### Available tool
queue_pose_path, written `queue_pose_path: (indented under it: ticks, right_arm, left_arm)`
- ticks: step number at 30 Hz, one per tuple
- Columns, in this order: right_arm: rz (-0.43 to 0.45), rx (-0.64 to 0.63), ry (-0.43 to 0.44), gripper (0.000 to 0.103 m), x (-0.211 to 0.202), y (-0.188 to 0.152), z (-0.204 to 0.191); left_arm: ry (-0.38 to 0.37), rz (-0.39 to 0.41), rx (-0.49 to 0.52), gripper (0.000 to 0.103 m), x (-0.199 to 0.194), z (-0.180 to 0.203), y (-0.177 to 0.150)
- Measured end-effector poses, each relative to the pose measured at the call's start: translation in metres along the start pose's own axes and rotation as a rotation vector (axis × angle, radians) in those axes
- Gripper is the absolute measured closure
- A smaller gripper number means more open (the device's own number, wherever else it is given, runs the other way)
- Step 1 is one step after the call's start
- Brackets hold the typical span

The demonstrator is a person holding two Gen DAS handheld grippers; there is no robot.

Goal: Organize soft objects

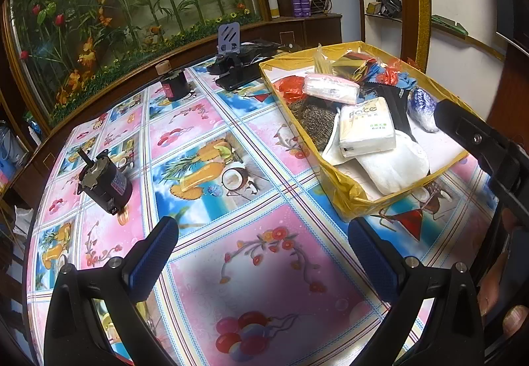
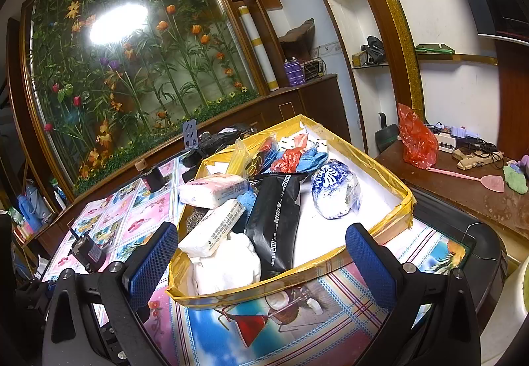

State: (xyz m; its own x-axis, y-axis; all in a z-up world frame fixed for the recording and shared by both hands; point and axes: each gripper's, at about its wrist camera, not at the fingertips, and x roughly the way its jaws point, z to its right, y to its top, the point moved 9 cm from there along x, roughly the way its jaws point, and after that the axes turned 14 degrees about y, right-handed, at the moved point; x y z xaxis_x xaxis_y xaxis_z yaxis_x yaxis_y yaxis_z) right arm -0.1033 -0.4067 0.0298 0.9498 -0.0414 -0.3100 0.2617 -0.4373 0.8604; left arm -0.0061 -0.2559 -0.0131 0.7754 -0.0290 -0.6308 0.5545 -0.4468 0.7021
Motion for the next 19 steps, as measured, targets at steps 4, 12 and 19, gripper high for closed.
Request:
queue_pose_path:
  ticks: [4,12,19]
  right_arm:
    - [0.0,0.001,0.0,0.001,0.0006,0.0,0.0002]
    - [-0.002,0.003,0.0,0.001,0.0003,-0.0011,-0.0007]
    - [-0.002,0.004,0.0,0.001,0.0003,-0.001,-0.0004]
  left_arm:
    - [-0.009,-0.015,-0.002,0.001,0.0029,-0.001,-0.0021]
    - [-0.008,-0.017,-0.001,0.001,0.0022,-0.0015,-0.0021]
    - [-0.001,-0.006,0.008,0.001,0.0001,-0.0003,-0.0004]
